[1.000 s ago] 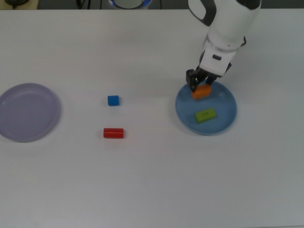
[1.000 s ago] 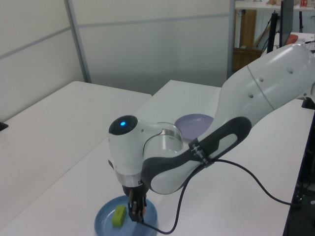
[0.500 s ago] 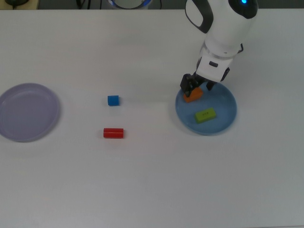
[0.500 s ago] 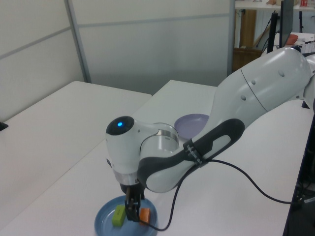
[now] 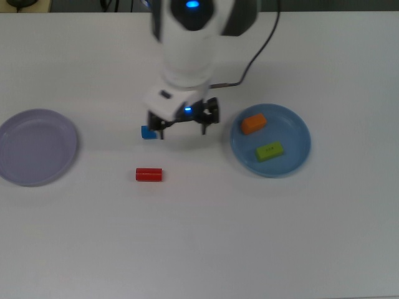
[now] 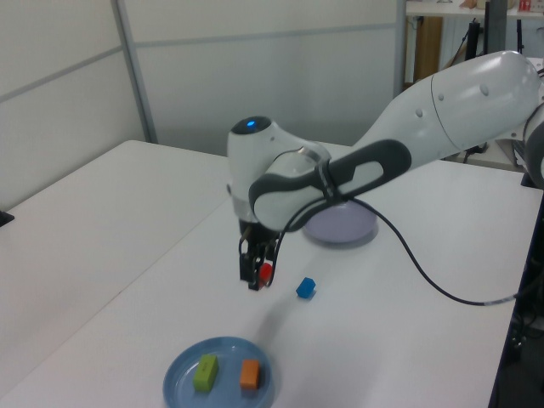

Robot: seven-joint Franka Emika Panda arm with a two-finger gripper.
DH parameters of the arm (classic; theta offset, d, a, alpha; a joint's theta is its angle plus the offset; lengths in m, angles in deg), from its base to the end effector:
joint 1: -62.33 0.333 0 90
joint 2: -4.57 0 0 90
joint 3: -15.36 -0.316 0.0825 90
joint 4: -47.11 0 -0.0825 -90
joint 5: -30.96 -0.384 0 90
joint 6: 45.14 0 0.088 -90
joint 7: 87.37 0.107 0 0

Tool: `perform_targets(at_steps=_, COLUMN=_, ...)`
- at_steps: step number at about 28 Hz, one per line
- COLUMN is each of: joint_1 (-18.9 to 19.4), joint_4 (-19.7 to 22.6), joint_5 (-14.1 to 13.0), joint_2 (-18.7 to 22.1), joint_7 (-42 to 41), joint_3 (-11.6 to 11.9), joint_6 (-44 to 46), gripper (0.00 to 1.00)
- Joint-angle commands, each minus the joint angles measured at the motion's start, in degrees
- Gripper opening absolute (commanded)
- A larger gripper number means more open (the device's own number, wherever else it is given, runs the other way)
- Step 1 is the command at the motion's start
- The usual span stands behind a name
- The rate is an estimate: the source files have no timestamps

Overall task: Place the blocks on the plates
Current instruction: 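Move the gripper to the red block and grasp it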

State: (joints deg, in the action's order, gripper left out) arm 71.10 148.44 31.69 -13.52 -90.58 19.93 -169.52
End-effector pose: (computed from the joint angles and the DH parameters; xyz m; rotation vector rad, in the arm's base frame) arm 0.6464 0.0510 0.3926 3.0963 0.2188 0.1364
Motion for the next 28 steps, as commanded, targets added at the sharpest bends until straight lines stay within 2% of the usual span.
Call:
perform_targets(at_steps=1, joint_1=-2.17, joint_4=-0.08, joint_5=-5.47, joint_2=-1.85, joint_7=-1.97, joint_3=0.70, joint_6=-2.09, gripper=1.00)
perform_targets(at_steps=11, joint_1=-4.11, joint_4=-5.62, joint_5=-5.04, joint_2=-9.68, joint_7=-1.97, joint_3=0.97, joint_6=-4.91, gripper=1.00)
perform_targets(at_steps=25, joint_1=-5.42, joint_4=-7.12, joint_5=-4.16, joint_2=-11.97, joint_7=-3.12, joint_3=0.97, joint_6=-9.31, gripper=1.00)
perform_targets(at_steps=28, joint_1=-5.42, joint_4=-7.20, joint_5=-3.98, joint_2=-12.76, joint_7=-3.03, joint_3=0.97, joint_6=-10.36, gripper=0.97)
